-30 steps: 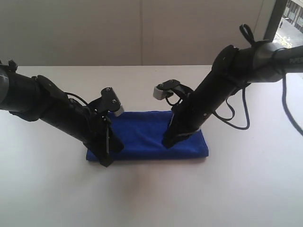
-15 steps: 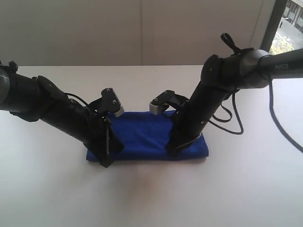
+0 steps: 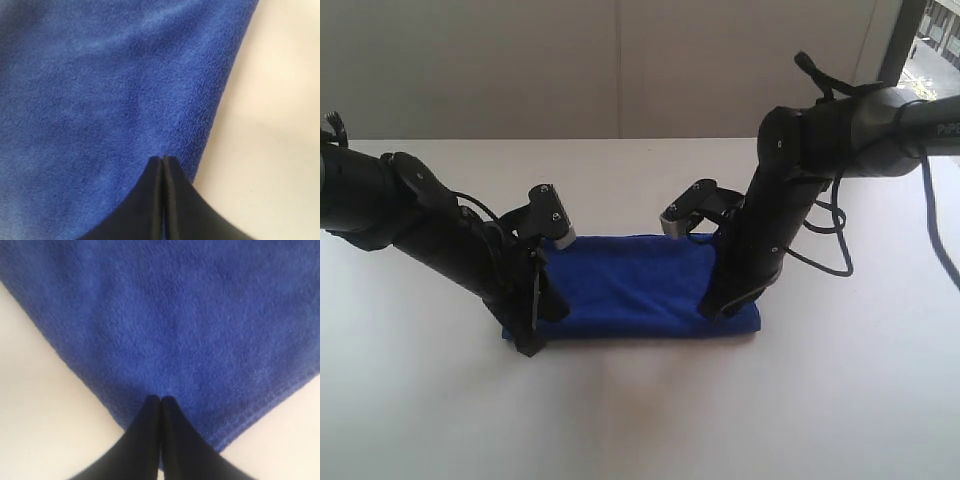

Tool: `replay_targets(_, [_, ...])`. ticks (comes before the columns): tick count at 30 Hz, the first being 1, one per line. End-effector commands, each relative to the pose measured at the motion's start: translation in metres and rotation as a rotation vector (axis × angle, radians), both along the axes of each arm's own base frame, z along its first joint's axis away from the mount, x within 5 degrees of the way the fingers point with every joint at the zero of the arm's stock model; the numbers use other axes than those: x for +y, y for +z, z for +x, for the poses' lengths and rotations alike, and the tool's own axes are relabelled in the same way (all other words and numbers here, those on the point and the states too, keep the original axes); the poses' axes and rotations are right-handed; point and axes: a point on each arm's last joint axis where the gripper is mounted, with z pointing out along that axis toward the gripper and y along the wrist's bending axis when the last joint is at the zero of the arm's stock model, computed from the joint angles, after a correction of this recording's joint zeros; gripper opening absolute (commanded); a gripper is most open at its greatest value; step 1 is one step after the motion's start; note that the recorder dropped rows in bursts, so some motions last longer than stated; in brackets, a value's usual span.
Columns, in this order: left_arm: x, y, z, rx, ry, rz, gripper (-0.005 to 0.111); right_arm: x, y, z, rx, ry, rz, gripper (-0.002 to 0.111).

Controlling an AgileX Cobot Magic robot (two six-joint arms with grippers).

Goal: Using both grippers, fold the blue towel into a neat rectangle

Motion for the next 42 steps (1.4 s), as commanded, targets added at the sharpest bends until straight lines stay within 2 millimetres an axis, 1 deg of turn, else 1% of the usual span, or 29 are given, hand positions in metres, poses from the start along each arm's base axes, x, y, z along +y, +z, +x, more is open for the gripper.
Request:
replay_targets(1, [0.003,-0.007,-0.003,0.023,0.013,0.014,0.000,-0.004,-0.008,-0.004,-0.012,-0.016,-0.033,0.000])
replay_targets(8, [0.003,-0.007,-0.002,0.016,0.023,0.016,0.000,-0.006,-0.022,-0.008,0.002,-0.032,-0.044,0.000])
replay_targets(10, [0.003,-0.007,0.000,0.005,0.035,0.017,0.000,-0.006,-0.021,-0.008,-0.006,-0.034,-0.041,0.000])
replay_targets(11, [0.004,-0.005,0.000,-0.001,0.036,0.016,0.000,-0.006,-0.018,-0.007,-0.023,-0.035,-0.037,0.000])
replay_targets(13, [0.004,0.003,0.000,-0.020,0.042,0.007,0.000,-0.006,-0.003,-0.006,-0.062,-0.040,-0.025,0.000])
replay_targets(16, [0.005,0.026,-0.003,-0.071,0.041,-0.023,0.000,-0.006,0.028,-0.006,-0.145,-0.042,-0.003,0.000])
replay_targets(17, [0.006,0.036,-0.005,-0.098,0.043,-0.035,0.000,-0.006,0.044,-0.008,-0.188,-0.042,0.008,0.000])
replay_targets(21, [0.011,0.077,-0.012,-0.210,0.074,-0.091,0.000,-0.010,0.099,-0.019,-0.345,-0.067,0.043,0.000])
replay_targets(22, [0.014,0.089,-0.015,-0.239,0.094,-0.105,0.000,-0.012,0.109,-0.022,-0.374,-0.080,0.047,0.000])
replay_targets(23, [0.017,0.099,-0.018,-0.269,0.110,-0.109,0.000,-0.015,0.124,-0.028,-0.414,-0.102,0.047,0.000])
replay_targets(25, [0.027,0.120,-0.025,-0.296,0.165,-0.120,0.000,-0.020,0.143,-0.038,-0.467,-0.145,0.049,0.000])
replay_targets(27, [0.039,0.135,-0.033,-0.290,0.232,-0.138,0.000,-0.024,0.162,-0.047,-0.511,-0.191,0.059,0.000])
replay_targets(28, [0.048,0.143,-0.038,-0.271,0.272,-0.137,0.000,-0.025,0.171,-0.052,-0.533,-0.210,0.075,0.000])
replay_targets(29, [0.054,0.148,-0.043,-0.249,0.293,-0.134,0.000,-0.027,0.179,-0.058,-0.554,-0.219,0.087,0.000])
replay_targets(32, [0.074,0.166,-0.059,-0.228,0.358,-0.105,0.000,-0.031,0.198,-0.077,-0.645,-0.247,0.135,0.000])
replay_targets(34, [0.086,0.178,-0.072,-0.246,0.418,-0.120,0.000,-0.035,0.202,-0.090,-0.684,-0.271,0.151,0.000])
replay_targets(38, [0.106,0.199,-0.103,-0.291,0.548,-0.230,0.000,-0.047,0.208,-0.120,-0.765,-0.329,0.167,0.000])
replay_targets(40, [0.113,0.202,-0.122,-0.309,0.601,-0.291,0.000,-0.053,0.211,-0.135,-0.799,-0.368,0.171,0.000])
replay_targets(42, [0.118,0.199,-0.138,-0.314,0.639,-0.336,0.000,-0.059,0.214,-0.152,-0.849,-0.392,0.184,0.000])
